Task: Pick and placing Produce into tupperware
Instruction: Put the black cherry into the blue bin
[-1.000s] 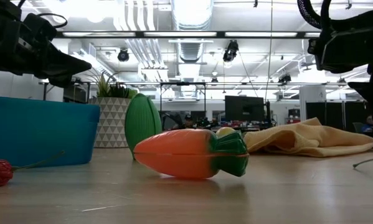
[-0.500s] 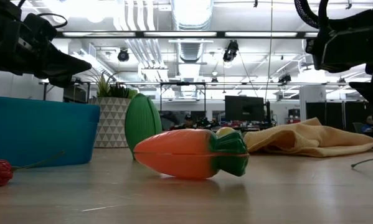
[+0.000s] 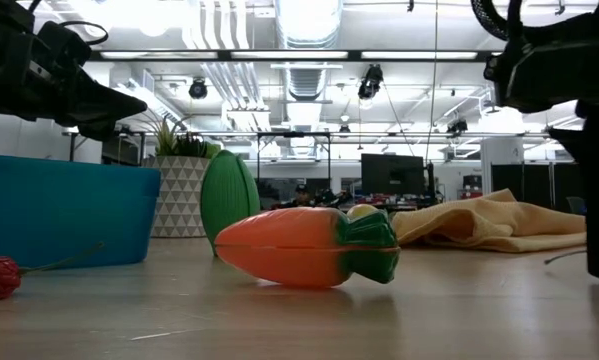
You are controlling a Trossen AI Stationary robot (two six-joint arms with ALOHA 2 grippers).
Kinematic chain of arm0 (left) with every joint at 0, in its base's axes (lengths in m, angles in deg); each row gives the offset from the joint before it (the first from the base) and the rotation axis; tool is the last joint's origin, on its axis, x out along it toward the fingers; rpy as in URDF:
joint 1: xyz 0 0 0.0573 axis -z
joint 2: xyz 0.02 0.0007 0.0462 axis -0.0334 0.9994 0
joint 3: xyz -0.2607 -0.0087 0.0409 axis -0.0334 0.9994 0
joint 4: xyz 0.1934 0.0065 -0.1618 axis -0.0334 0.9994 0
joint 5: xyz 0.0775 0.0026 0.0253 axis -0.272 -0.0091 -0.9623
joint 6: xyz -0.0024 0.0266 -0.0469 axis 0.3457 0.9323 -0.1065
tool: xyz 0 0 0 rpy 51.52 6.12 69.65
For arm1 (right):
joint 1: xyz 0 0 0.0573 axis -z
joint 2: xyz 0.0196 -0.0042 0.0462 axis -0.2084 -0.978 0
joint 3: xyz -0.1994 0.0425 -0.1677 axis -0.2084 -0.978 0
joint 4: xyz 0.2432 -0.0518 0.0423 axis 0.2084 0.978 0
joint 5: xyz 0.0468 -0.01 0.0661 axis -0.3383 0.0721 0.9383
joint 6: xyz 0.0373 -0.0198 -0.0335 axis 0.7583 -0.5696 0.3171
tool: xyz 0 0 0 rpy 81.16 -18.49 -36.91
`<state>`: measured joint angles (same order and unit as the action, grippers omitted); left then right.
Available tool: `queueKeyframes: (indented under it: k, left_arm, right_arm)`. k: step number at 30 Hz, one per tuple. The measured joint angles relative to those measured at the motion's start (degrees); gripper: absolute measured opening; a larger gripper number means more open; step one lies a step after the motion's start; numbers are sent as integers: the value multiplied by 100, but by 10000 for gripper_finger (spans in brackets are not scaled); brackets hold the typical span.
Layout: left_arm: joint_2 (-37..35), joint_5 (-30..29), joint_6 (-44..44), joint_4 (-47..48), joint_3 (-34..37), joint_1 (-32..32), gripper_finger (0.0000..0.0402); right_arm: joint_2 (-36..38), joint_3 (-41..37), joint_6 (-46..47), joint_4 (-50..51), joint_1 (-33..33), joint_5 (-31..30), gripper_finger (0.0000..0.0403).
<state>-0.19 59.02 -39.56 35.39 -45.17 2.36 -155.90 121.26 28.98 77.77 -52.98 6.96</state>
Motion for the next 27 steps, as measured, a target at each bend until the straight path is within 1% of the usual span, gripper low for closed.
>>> queueKeyframes:
  k: [5, 13, 17, 23, 27]
  left_arm:
    - [0, 1, 0, -1, 1, 1, 0]
    - [0, 0, 0, 1, 0, 0, 0]
    - [4, 1, 0, 3, 0, 0, 0]
    - [9, 0, 0, -3, 2, 2, 0]
    - [13, 1, 0, 0, 0, 1, 0]
  right_arm:
    - [41, 36, -186, 3, -7, 0, 107]
    - [163, 228, -1074, -11, -4, -3, 107]
    - [298, 262, -1620, -73, -4, -4, 107]
    - [689, 262, -2651, -370, -4, -63, 107]
    - [959, 262, -3414, -611, -4, -406, 107]
